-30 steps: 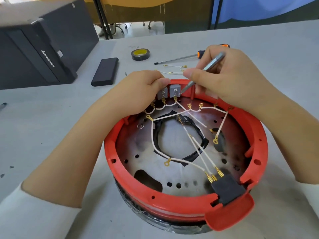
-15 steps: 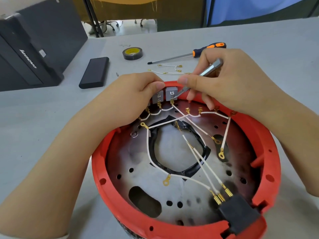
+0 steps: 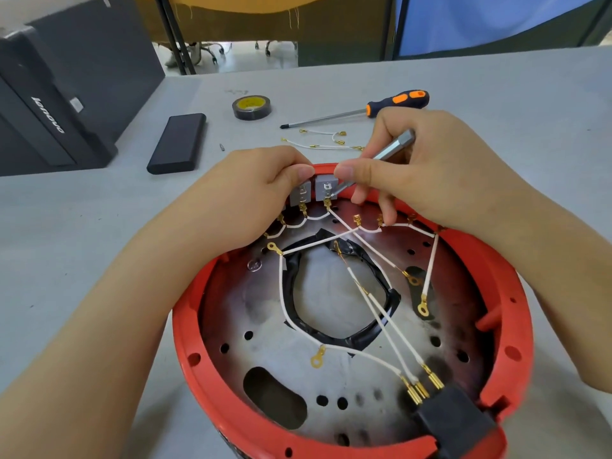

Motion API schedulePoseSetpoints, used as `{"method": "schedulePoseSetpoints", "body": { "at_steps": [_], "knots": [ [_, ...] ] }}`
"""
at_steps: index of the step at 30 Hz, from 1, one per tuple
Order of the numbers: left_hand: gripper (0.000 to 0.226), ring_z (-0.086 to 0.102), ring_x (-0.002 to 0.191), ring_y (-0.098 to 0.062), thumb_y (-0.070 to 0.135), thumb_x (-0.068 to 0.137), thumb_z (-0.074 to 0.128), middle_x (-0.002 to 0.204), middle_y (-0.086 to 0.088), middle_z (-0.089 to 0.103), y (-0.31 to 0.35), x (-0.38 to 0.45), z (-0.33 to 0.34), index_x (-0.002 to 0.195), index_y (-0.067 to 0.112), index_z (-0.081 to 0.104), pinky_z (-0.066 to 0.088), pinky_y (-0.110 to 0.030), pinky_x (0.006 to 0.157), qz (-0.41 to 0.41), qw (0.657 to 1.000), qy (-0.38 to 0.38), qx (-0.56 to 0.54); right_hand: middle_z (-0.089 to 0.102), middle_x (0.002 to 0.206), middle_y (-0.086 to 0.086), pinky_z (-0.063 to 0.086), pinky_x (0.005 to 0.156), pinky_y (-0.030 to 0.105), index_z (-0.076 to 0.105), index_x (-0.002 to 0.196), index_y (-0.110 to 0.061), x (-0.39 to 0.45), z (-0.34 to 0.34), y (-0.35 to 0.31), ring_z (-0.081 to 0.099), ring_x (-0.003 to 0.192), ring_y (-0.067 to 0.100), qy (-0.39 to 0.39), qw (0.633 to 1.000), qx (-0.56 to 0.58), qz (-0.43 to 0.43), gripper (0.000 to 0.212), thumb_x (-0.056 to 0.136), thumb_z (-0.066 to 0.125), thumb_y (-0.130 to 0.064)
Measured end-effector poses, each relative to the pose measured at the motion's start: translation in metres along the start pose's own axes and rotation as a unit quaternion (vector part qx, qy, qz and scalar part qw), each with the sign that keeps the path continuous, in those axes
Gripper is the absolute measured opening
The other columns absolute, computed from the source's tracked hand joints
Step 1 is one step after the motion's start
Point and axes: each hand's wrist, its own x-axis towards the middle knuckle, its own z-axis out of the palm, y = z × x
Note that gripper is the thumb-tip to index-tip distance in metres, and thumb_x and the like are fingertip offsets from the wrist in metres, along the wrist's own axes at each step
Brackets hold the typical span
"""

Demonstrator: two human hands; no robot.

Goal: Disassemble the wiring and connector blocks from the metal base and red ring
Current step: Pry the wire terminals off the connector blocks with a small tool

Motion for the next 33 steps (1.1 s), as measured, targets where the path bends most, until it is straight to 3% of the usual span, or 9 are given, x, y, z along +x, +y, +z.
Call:
{"method": "schedulePoseSetpoints", "body": {
  "at_steps": [8, 12, 20, 28, 33],
  "knots": [
    [0.023, 0.052, 0.068, 0.008, 0.041, 0.097, 0.038, 0.066, 0.012, 0.054, 0.0, 0.001, 0.0, 0.101, 0.036, 0.061, 0.034, -0.004, 0.053, 0.0, 1.0, 0.002, 0.007, 0.07, 0.065, -0.007, 0.047, 0.048, 0.015, 0.051, 0.074, -0.019, -0.002, 0.002, -0.001, 0.059, 0.04, 0.012, 0.01, 1.0, -0.009, -0.003, 0.029, 0.083, 0.069, -0.04],
    [0.023, 0.054, 0.071, 0.0, 0.041, 0.097, 0.038, 0.071, 0.01, 0.057, 0.0, 0.0, 0.0, 0.1, 0.036, 0.061, 0.036, -0.006, 0.055, 0.0, 1.0, 0.002, 0.005, 0.07, 0.065, -0.008, 0.047, 0.049, 0.014, 0.051, 0.073, -0.02, -0.003, 0.001, -0.001, 0.059, 0.04, 0.01, 0.013, 1.0, -0.013, -0.007, 0.028, 0.083, 0.068, -0.04],
    [0.023, 0.052, 0.066, 0.003, 0.039, 0.098, 0.038, 0.07, 0.012, 0.055, 0.002, 0.001, -0.001, 0.101, 0.034, 0.06, 0.034, -0.004, 0.055, -0.002, 1.0, 0.001, 0.016, 0.071, 0.065, -0.004, 0.049, 0.05, 0.018, 0.051, 0.073, -0.019, 0.001, 0.002, -0.001, 0.06, 0.04, 0.013, 0.005, 1.0, -0.008, 0.001, 0.028, 0.085, 0.067, -0.039],
    [0.024, 0.047, 0.054, 0.013, 0.038, 0.099, 0.037, 0.061, 0.01, 0.05, 0.002, 0.003, -0.001, 0.101, 0.032, 0.06, 0.034, -0.004, 0.049, -0.005, 1.0, -0.005, 0.015, 0.071, 0.063, 0.002, 0.032, 0.032, 0.012, 0.055, 0.073, -0.01, 0.013, -0.004, -0.003, 0.056, 0.035, 0.015, -0.04, 0.998, 0.035, 0.045, 0.03, 0.088, 0.066, -0.033],
    [0.024, 0.051, 0.06, 0.003, 0.038, 0.099, 0.037, 0.064, 0.01, 0.052, 0.003, 0.002, -0.001, 0.101, 0.032, 0.06, 0.035, -0.005, 0.052, -0.005, 1.0, -0.007, 0.018, 0.07, 0.063, 0.009, 0.038, 0.04, 0.012, 0.059, 0.068, -0.015, 0.013, 0.002, 0.002, 0.057, 0.037, 0.015, -0.013, 0.999, -0.008, 0.031, 0.034, 0.087, 0.064, -0.043]
  ]
}}
